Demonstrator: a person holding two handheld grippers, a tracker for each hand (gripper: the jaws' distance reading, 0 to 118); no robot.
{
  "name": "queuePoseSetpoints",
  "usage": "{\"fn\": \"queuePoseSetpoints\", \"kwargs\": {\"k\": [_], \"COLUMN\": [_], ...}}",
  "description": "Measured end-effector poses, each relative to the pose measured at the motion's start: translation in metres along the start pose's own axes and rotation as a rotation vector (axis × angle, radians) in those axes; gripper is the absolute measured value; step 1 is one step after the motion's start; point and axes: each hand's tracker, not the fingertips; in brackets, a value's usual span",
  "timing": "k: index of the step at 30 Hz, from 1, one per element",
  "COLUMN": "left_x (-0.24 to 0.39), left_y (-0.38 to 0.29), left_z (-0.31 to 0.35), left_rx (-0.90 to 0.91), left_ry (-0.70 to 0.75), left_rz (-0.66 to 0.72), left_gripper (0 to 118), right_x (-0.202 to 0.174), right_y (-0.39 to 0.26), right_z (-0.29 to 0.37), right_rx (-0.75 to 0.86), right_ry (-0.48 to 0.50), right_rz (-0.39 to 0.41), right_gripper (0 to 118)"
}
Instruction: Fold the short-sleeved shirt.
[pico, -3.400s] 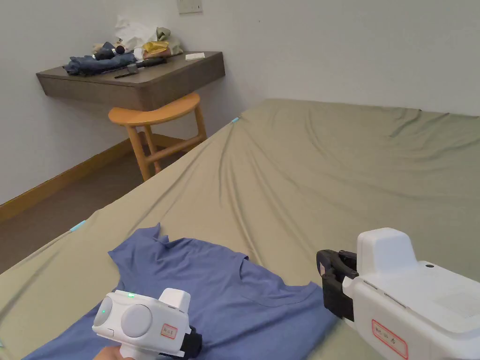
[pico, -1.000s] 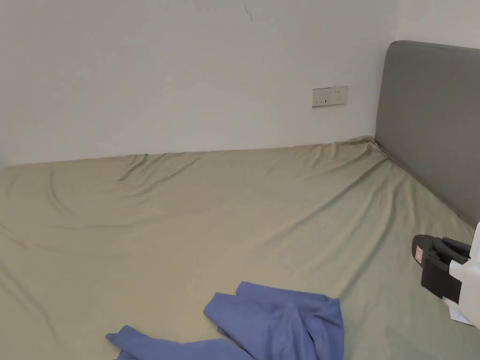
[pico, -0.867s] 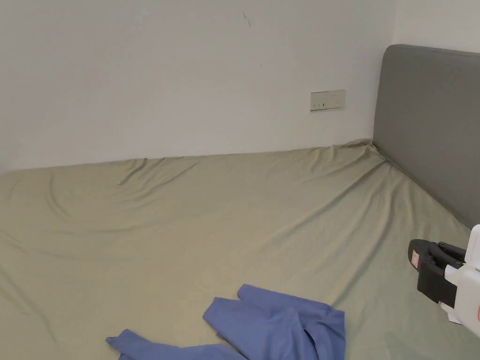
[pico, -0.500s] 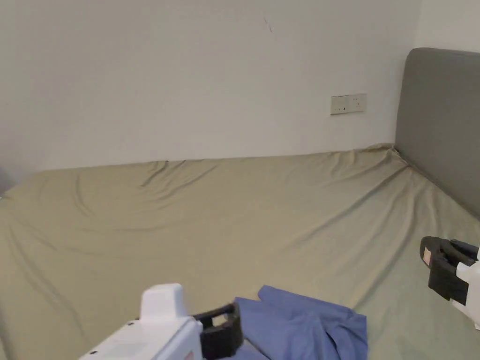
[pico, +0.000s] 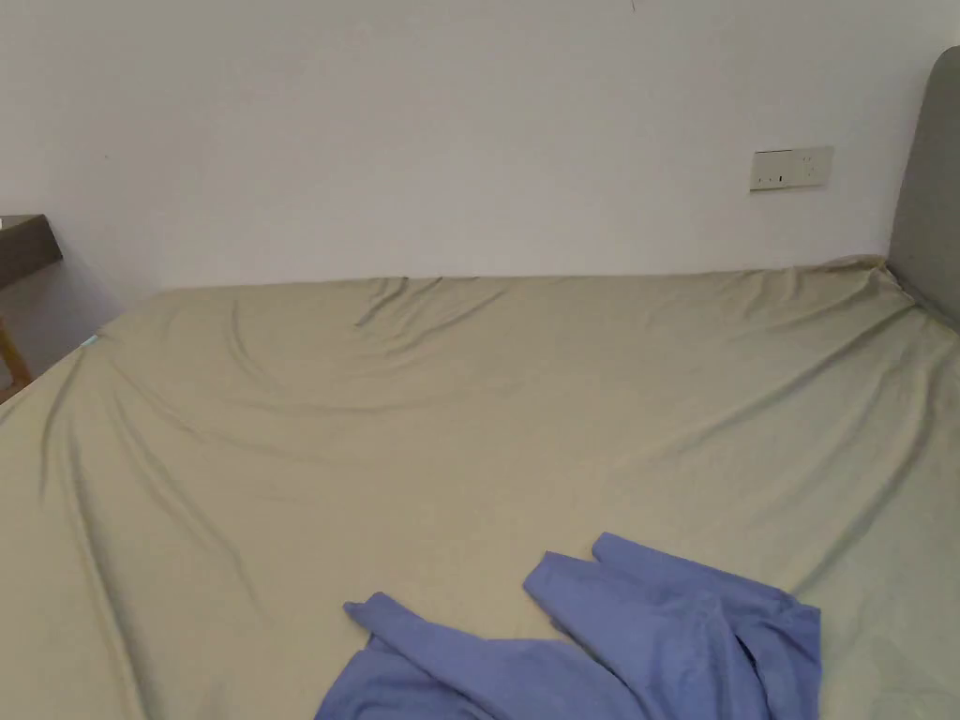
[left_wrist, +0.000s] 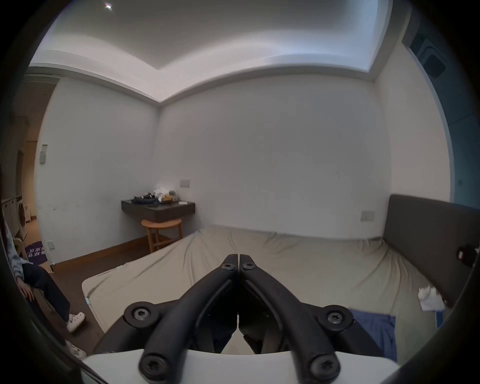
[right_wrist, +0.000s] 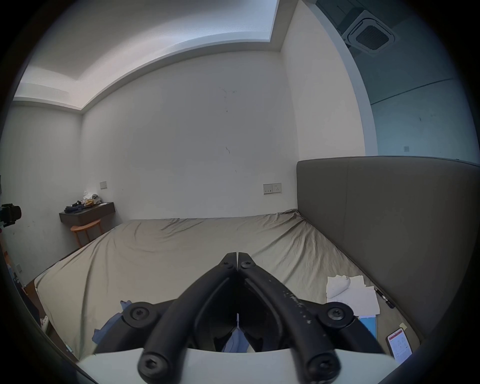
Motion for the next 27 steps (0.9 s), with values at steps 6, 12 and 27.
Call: {"fn": "queuePoseSetpoints", "kwargs": {"k": [6,12,27], "left_x": [0.023,0.073,0.112], "left_y": [-0.053,-0.171,-0.283], "left_z": [-0.076,-0.183,-0.211], "left_rx": [-0.389,-0.901,-1.091], "left_ry": [-0.319,-0.469,-0.394], "left_rz": [0.062,-0.131,-0.291], "left_gripper": [0,2,18], "right_x": [-0.007,-0.011,-0.003], "right_y": [-0.005,-0.018,-0.044], "right_z": [-0.01,-0.024,-0.052], "right_rx": [-0.029,-0.085,-0.19], "right_ry": [0.009,0.013,0.006], "right_rz": [0.007,0.018,0.04], "right_gripper": [1,1,1]}}
